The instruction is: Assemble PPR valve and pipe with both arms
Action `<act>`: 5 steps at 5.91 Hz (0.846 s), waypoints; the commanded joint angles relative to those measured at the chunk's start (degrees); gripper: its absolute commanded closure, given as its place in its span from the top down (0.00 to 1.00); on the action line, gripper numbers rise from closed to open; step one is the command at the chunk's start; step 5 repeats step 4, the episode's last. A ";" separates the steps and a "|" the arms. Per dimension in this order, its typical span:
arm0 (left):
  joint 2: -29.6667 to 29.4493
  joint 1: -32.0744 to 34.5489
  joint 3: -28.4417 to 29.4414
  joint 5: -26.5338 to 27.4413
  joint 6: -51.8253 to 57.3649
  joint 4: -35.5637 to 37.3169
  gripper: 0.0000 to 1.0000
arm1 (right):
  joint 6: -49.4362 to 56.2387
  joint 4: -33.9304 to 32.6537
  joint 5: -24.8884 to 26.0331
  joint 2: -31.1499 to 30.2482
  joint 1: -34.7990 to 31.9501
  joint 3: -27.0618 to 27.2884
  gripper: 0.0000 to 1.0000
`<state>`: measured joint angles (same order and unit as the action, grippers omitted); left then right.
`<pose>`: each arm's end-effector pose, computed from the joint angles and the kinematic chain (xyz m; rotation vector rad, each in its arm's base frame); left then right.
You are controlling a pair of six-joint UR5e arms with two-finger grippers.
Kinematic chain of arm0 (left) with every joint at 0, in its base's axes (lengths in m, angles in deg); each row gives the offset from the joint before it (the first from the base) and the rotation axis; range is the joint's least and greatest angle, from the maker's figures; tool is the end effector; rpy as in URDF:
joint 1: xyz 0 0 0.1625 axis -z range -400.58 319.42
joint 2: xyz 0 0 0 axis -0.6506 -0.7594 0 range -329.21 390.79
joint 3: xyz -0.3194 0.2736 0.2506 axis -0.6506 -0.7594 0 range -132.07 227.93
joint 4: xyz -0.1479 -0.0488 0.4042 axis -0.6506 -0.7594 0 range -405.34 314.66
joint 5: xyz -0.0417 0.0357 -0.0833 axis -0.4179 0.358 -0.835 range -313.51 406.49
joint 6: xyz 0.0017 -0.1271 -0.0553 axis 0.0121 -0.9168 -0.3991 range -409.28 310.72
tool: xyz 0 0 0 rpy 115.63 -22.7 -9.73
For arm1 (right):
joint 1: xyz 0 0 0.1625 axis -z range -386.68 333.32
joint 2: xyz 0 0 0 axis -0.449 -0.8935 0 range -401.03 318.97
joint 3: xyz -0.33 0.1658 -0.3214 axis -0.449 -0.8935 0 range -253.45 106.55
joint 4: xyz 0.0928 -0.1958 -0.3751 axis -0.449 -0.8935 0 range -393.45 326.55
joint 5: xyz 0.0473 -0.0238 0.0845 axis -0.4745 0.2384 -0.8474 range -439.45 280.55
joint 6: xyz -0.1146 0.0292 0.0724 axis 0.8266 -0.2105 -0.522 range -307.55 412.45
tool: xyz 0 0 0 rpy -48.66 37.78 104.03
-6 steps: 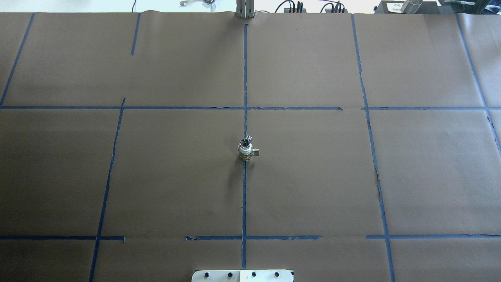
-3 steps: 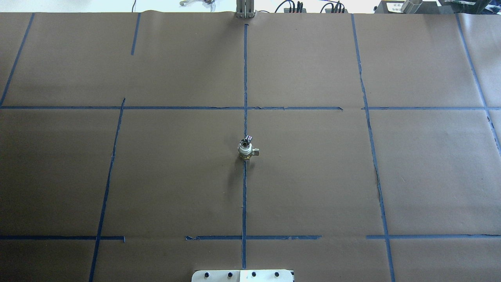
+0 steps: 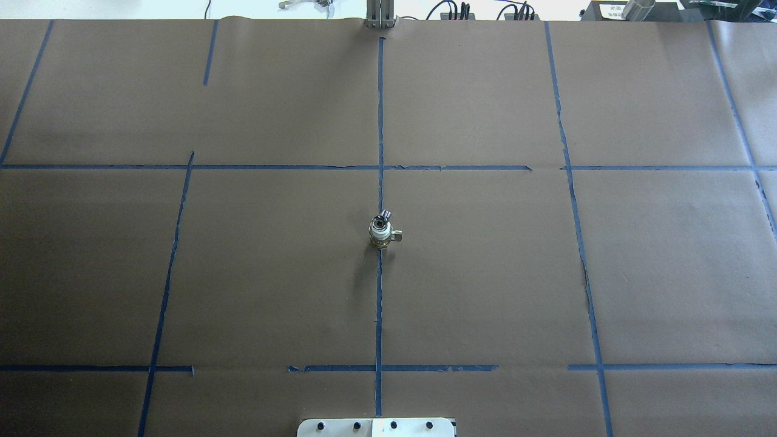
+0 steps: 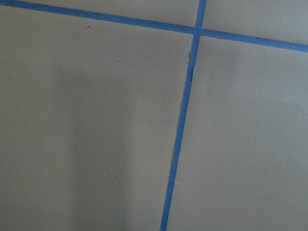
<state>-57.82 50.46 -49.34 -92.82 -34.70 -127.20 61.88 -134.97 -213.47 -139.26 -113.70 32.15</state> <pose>-0.0372 -0.4936 0.7039 0.0806 0.8593 0.2046 0.0145 -0.4323 0.7008 -0.0256 -0.7717 -0.1779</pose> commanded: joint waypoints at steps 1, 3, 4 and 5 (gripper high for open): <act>-0.15 0.10 -0.72 0.18 0.01 -0.06 1.00 | -0.03 0.09 -0.02 0.06 0.19 0.04 1.00; 0.11 0.01 -2.03 0.27 0.10 -0.06 1.00 | -0.11 0.01 -0.02 0.49 0.19 0.04 1.00; 0.11 0.10 -2.21 0.27 0.10 -0.06 1.00 | -0.11 0.01 -0.02 0.50 0.19 0.04 1.00; 0.11 0.10 -2.21 0.27 0.10 -0.06 1.00 | -0.11 0.01 -0.02 0.50 0.19 0.04 1.00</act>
